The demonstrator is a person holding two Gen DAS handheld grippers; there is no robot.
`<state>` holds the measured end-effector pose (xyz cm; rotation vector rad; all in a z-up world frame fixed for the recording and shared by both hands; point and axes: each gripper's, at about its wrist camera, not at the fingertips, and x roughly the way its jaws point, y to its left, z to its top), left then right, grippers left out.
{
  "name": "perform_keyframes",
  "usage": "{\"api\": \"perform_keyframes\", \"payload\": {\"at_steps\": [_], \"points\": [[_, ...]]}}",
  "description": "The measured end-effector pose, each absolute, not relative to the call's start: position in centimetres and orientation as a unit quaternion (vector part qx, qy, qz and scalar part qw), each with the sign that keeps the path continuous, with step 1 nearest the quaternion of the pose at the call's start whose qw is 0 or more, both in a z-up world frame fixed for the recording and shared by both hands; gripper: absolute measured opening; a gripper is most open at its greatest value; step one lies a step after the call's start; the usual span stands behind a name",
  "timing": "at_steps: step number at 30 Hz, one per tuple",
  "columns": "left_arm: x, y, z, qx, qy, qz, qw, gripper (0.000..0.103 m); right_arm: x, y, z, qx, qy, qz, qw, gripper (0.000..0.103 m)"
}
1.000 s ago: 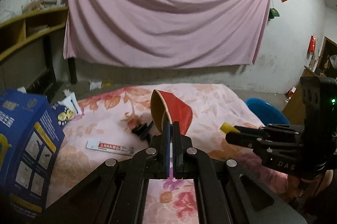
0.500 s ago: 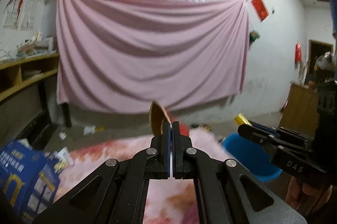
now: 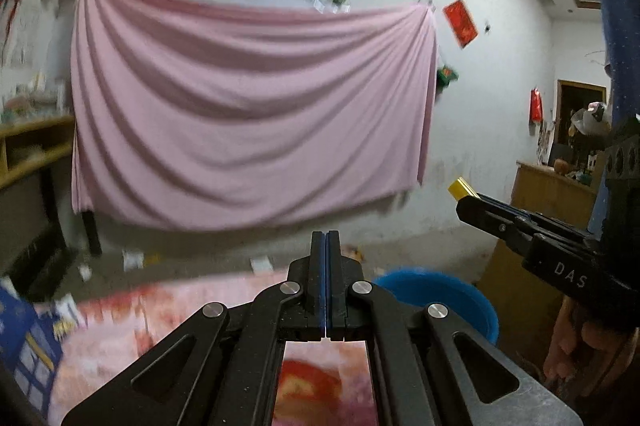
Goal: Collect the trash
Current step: 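Lift the cup and cap and carry both over the blue basin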
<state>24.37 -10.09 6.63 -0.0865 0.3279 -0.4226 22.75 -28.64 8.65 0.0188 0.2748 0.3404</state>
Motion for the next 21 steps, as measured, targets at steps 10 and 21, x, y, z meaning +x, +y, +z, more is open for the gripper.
{"api": "perform_keyframes", "payload": {"at_steps": [10,21], "points": [[25.4,-8.6,1.0,-0.092,0.303,-0.216,0.924,0.049,24.1,-27.5,1.8,0.015,0.270,0.184,0.945,0.014],[25.6,-10.8,-2.0,-0.044,0.370,-0.206,0.905,0.049,24.9,-28.7,-0.3,0.030,0.309,0.170,0.935,0.014]]}}
